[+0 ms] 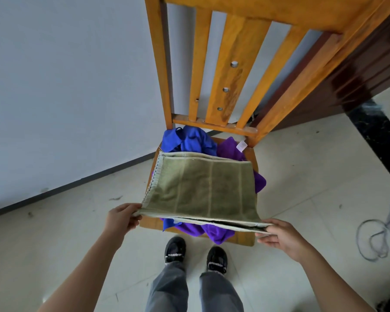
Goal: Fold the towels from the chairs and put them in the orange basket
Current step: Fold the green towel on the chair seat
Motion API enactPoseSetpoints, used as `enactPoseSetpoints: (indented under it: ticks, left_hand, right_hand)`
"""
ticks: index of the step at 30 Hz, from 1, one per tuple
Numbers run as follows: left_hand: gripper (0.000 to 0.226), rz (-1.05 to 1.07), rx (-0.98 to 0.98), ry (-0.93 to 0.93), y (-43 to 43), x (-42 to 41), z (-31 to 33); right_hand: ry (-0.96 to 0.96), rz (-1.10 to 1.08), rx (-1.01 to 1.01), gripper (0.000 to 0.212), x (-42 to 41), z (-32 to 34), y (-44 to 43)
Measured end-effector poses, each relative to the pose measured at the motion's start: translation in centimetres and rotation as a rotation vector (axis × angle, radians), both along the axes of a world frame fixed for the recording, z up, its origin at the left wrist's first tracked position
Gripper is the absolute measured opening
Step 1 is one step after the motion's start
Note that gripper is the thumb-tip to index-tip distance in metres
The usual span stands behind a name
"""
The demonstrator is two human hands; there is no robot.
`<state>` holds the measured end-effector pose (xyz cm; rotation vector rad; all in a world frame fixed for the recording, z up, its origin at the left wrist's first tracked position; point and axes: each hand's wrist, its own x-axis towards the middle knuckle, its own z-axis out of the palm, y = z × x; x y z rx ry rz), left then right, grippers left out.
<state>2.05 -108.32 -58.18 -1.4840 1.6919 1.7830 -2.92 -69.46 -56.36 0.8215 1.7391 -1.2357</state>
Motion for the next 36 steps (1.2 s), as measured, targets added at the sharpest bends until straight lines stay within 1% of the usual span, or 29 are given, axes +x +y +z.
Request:
enactPoseSetpoints:
  ticks: [4,8,11,13,15,16,17,19,21,23,24,28,30,34,36]
  left_hand:
    - [0.015,-0.044,0.004,-0.029,-0.7,-1.2,-0.5]
    - [0.014,-0.107,-0.056,-0.149,-0.9,-1.7,-1.9]
    - [0.017,-0.226,-0.073,-0.257,-0.9,-2.0,-3.4]
    - [0.015,-0.427,-0.128,-0.358,-0.8,-2.4,-4.5]
    - [0.015,-0.790,-0.287,-0.468,-0.7,-3.0,-5.7]
    - [0.016,-0.915,-0.373,-0.473,-0.6,-3.7,-6.1]
    - [0.016,-0.945,-0.413,-0.440,-0.3,-4.6,-6.4]
    - [0.017,-0.847,-0.421,-0.292,0.4,-7.3,-6.7]
    - [0.029,-0.668,-0.399,-0.134,1.1,-10.8,-7.0]
    - [0.038,-0.509,-0.350,-0.039,1.5,-13.7,-7.4]
    - [0.040,-0.461,-0.322,-0.020,1.7,-14.8,-7.7]
    - [0.047,-0.418,-0.230,-0.020,1.8,-16.9,-9.4]
    - [0.042,-0.416,-0.263,-0.027,1.9,-17.1,-9.8]
    - [0.021,-0.424,-0.401,-0.039,1.6,-17.1,-9.5]
    - [0.017,-0.412,-0.456,-0.020,0.8,-17.5,-9.3]
  right_hand:
    - [-0.020,0.093,-0.011,0.021,-1.6,0.1,0.4]
    - [-0.071,0.186,0.009,0.019,-2.1,-0.4,0.1]
    - [-0.067,0.215,0.071,0.017,-2.0,-1.5,-0.6]
    - [-0.054,0.211,0.109,0.016,-1.7,-2.4,-1.1]
    - [-0.052,0.213,0.127,0.016,-1.4,-3.2,-1.8]
    - [-0.049,0.211,0.130,0.016,-1.3,-3.5,-2.2]
    - [-0.045,0.206,0.135,0.016,-1.3,-3.8,-2.7]
    - [-0.019,0.185,0.147,0.015,-1.6,-4.2,-3.4]
    - [0.017,0.160,0.150,0.016,-2.1,-4.6,-4.0]
    - [0.046,0.135,0.147,0.017,-2.7,-4.8,-4.5]
    - [0.051,0.119,0.145,0.017,-2.8,-4.9,-4.6]
    - [0.044,0.080,0.150,0.018,-3.1,-5.7,-4.8]
    - [0.040,0.060,0.154,0.018,-3.1,-6.1,-4.8]
    - [0.026,0.041,0.149,0.016,-2.9,-6.2,-4.9]
    - [0.026,0.034,0.149,0.015,-2.8,-6.1,-4.9]
